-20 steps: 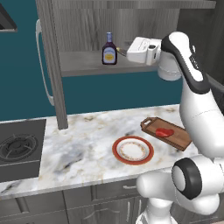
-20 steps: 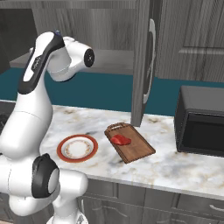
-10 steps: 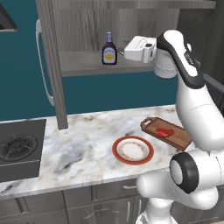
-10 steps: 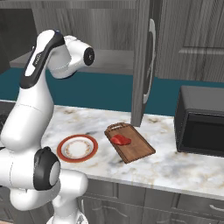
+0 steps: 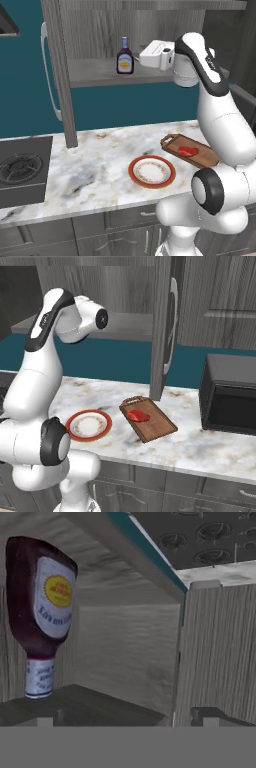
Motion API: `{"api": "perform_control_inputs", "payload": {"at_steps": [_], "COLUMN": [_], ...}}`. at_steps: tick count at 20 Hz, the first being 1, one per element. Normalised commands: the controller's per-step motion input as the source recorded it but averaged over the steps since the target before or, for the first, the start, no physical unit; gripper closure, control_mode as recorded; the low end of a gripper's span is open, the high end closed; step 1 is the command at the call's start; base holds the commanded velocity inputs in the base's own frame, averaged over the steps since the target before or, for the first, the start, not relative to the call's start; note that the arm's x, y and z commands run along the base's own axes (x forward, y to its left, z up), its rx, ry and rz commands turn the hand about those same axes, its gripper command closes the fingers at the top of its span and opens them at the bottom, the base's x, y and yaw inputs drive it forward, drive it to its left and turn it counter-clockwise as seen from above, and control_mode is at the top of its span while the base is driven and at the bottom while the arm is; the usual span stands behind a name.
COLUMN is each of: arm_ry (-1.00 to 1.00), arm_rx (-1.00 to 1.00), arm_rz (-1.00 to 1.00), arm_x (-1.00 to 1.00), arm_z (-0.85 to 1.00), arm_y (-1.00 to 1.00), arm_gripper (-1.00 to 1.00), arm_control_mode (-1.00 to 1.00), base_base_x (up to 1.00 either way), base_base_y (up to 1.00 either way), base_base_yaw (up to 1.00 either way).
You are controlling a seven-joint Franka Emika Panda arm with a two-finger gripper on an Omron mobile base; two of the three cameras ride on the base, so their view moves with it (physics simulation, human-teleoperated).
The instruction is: Pick the steak from the plate and place it on the cutting board. Then pick the condiment bottle from the cabinet and place it next to the cutting board.
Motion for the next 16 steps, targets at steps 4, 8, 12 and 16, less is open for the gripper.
{"api": "perform_control_inputs", "payload": {"at_steps": [4, 8, 12, 16], "arm_ry": [0.0, 0.0, 0.0, 0.0], "arm_rx": [0.0, 0.0, 0.0, 0.0], "arm_rz": [-0.01, 0.0, 0.0, -0.01], "arm_x": [0.19, 0.16, 0.16, 0.14], "arm_z": [0.0, 0.0, 0.0, 0.0], "arm_y": [0.0, 0.0, 0.0, 0.02], "arm_gripper": [-1.0, -1.0, -1.0, -1.0], "arm_control_mode": [-1.0, -1.0, -1.0, -1.0], "base_base_x": [0.0, 0.0, 0.0, 0.0], "base_base_y": [0.0, 0.0, 0.0, 0.0], "base_base_yaw": [0.0, 0.0, 0.0, 0.0]}}
